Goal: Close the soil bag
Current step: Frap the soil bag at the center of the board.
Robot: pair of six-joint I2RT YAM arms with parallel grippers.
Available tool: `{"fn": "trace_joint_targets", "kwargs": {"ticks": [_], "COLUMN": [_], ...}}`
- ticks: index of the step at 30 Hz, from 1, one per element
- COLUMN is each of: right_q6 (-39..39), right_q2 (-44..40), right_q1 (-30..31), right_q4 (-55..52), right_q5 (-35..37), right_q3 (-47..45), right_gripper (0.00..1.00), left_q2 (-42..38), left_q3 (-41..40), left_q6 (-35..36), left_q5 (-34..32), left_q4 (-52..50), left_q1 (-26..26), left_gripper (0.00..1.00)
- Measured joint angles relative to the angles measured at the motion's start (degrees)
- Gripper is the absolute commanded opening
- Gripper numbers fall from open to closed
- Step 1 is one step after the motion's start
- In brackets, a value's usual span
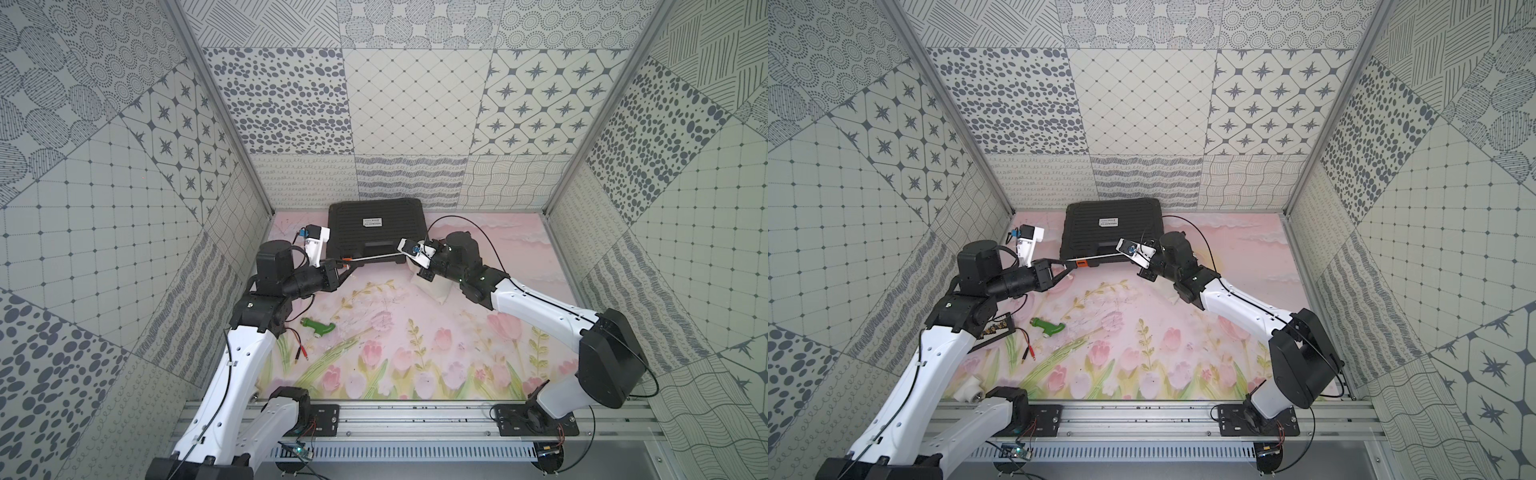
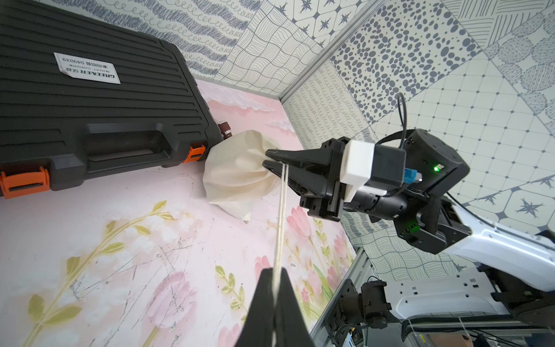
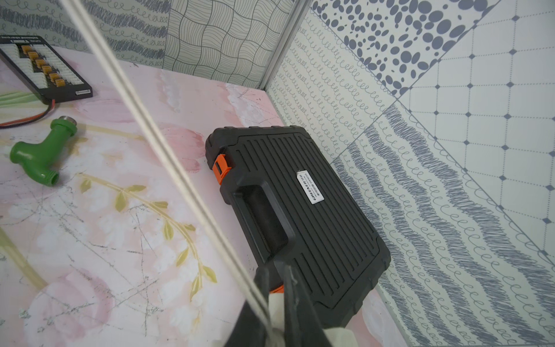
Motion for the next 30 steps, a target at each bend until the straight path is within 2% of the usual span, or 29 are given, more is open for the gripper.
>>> {"fn": "trace_joint_targets", "kwargs": {"ticks": [5,9,14,20,24,30], "right_q6": [1.81,4.57,7.32,9.16,9.86,9.66], "right_q2": [-4.81,-7.1,-6.93,-6.69,-6.01,-4.37], "right_q1": [-0.02,-0.28,-0.04,1.05,1.11,1.16], "right_q4": [-5.73,-10.34,-15.58,-18.71,-19.69,-18.64], "right_q5": [4.26,8.81,10.05,6.93,3.3,-2.43], "right_q3": [-0.66,-0.76,-1.6,-1.44,0.87,6.34], "right_gripper": [0.14,0.29,0.41,0.62,0.71,0.75], "left_q2": [4.17,6.91,8.81,8.09,7.13,5.53], "left_q3": [1.31,1.9,1.9,3.08,3.72,3.8], "left_q6": [-0.02,0.76,2.56,4.63,5.57,6.25], "left_q5": [0.74,-1.29,-3.8,-5.4,-6.1,-6.38], "left_q4": [2.1,4.72,6.49,7.72,7.96,7.98], "left_q1": [-3.17,-7.08,-10.21,-11.1,-11.23,-11.23], "left_gripper": [0.0,0.0,0.0,0.0,0.0,0.0]}}
